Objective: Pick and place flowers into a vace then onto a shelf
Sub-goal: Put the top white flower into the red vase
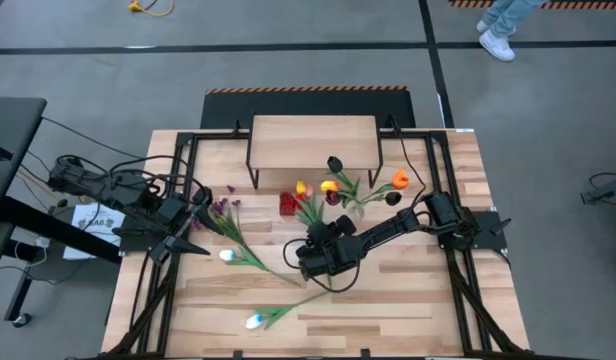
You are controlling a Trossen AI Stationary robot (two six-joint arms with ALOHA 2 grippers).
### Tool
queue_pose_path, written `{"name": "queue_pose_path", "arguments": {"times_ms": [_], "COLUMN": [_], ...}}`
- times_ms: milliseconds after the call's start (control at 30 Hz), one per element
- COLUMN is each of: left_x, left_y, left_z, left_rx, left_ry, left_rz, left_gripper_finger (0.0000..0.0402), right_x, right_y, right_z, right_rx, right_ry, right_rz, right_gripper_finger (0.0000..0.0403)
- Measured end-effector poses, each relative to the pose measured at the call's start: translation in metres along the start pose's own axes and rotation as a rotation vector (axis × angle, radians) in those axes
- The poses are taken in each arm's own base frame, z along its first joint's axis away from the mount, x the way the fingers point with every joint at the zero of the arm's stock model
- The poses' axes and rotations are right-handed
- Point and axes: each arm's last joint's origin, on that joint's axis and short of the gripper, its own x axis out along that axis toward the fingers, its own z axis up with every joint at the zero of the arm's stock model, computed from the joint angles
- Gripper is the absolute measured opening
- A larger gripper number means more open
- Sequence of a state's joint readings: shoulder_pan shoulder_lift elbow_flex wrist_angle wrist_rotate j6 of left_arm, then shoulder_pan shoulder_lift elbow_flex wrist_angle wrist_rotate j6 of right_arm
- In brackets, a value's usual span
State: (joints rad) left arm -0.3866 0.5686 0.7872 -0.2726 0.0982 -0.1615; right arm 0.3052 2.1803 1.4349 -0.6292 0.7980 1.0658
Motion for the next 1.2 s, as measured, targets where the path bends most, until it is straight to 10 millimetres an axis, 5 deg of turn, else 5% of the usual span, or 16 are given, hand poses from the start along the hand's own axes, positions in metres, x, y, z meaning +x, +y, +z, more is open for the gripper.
{"name": "queue_pose_path", "arguments": {"times_ms": [567, 933, 1200], "left_x": [0.0, 0.0, 0.0], "left_y": [0.0, 0.0, 0.0], "left_z": [0.0, 0.0, 0.0], "left_rx": [-0.01, -0.01, -0.011], "left_ry": [0.001, 0.001, -0.001], "left_rz": [0.0, 0.0, 0.008], "left_gripper_finger": [0.0232, 0.0232, 0.0232], "right_x": [-0.008, -0.039, -0.046], "right_y": [0.011, 0.047, 0.055], "right_z": [-0.001, -0.002, -0.003], "right_rx": [-0.066, -0.278, -0.405], "right_ry": [-0.024, -0.044, -0.05], "right_rz": [0.076, 0.442, 0.584], "right_gripper_finger": [0.0169, 0.0181, 0.0179]}}
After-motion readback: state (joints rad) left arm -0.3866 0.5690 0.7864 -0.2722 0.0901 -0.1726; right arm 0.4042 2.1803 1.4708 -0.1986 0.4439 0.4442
